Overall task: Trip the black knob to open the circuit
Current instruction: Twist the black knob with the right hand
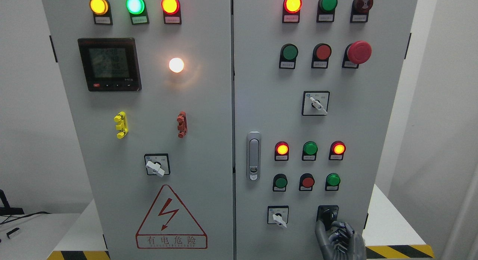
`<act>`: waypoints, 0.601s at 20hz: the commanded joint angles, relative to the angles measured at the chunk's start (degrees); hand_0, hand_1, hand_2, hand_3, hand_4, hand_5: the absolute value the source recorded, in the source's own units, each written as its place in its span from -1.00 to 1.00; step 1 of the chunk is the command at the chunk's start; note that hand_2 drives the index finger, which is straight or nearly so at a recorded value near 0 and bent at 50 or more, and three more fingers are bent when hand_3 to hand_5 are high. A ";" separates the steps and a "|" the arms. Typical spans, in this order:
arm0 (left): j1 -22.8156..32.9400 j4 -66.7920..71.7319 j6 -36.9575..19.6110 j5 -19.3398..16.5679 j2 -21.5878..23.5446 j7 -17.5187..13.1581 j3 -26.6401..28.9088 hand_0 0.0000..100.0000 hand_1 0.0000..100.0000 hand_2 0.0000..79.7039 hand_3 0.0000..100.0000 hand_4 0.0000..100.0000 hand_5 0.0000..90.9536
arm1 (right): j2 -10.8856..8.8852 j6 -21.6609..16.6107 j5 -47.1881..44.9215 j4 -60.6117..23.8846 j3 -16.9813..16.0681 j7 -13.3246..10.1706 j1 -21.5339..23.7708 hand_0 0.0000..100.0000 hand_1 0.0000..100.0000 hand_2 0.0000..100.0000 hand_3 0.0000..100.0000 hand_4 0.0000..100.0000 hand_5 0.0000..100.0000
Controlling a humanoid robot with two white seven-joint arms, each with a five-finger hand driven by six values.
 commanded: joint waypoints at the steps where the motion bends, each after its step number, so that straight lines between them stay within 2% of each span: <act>1: 0.00 -0.02 -0.01 -1.76 0.04 -0.04 0.00 -0.76 -0.22 -1.00 -1.00 -1.00 -1.00 | 0.30 -0.25 -0.52 -0.04 0.00 0.04 -0.16 -0.36 0.18 0.25 0.79 0.84 0.99; 12: 0.00 0.06 -0.01 -1.76 -0.04 -0.04 0.00 -0.76 -0.22 -1.00 -1.00 -1.00 -1.00 | 0.30 -0.25 -2.20 -0.12 0.00 0.04 -0.43 -0.35 0.18 0.25 0.79 0.85 0.99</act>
